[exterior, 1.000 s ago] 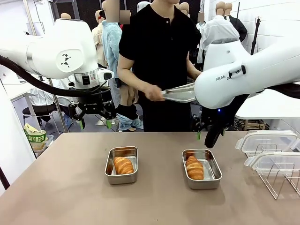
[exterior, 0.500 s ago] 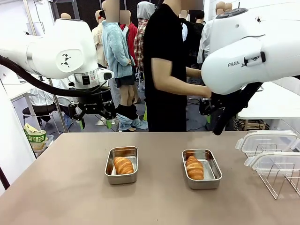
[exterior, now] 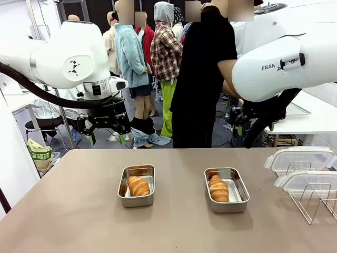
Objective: Place the bread in airtight containers.
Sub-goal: Pick up one Airtight Container lid and hand it to the human.
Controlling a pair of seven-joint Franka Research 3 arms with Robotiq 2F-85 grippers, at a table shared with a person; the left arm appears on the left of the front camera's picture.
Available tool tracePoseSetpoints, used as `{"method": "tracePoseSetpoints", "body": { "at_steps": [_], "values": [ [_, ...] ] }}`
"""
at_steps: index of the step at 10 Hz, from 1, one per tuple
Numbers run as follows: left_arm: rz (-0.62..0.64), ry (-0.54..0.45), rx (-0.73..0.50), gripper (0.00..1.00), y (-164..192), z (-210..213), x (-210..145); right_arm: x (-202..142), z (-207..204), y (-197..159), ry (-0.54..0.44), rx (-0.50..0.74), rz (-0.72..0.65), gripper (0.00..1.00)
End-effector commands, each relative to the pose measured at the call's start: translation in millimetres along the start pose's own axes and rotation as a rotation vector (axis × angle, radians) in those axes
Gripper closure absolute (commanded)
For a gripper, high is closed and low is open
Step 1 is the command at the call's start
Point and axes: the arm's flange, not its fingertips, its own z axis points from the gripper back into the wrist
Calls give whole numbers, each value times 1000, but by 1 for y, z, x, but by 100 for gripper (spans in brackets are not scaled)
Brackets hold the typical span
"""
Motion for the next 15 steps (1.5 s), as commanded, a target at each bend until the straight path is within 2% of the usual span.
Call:
{"method": "tracePoseSetpoints", "body": {
  "at_steps": [1,2,3,4,5,6,8,10,12,13,15],
  "values": [
    [1,-2,-3,0,2,1,0,-1,1,1,-3,-1,1,0],
    [1,-2,-3,0,2,1,0,0,0,0,0,0,0,0],
    [1,-2,-3,0,2,1,0,-5,27,-23,40,-25,52,0],
    [1,-2,-3,0,2,1,0,-11,52,-49,60,-25,192,0],
    [1,-2,-3,0,2,1,0,-12,65,-76,128,22,284,0],
    [1,-2,-3,0,2,1,0,-12,67,-98,197,101,451,0],
    [1,-2,-3,0,2,1,0,-9,63,-130,301,195,674,0],
    [1,-2,-3,0,2,1,0,-12,56,-152,306,168,970,0],
    [1,-2,-3,0,2,1,0,-12,36,-163,320,55,1193,0],
    [1,-2,-3,0,2,1,0,-14,29,-169,340,-18,1259,0],
    [1,-2,-3,0,2,1,0,-18,23,-188,219,70,1264,0]
  ]
}}
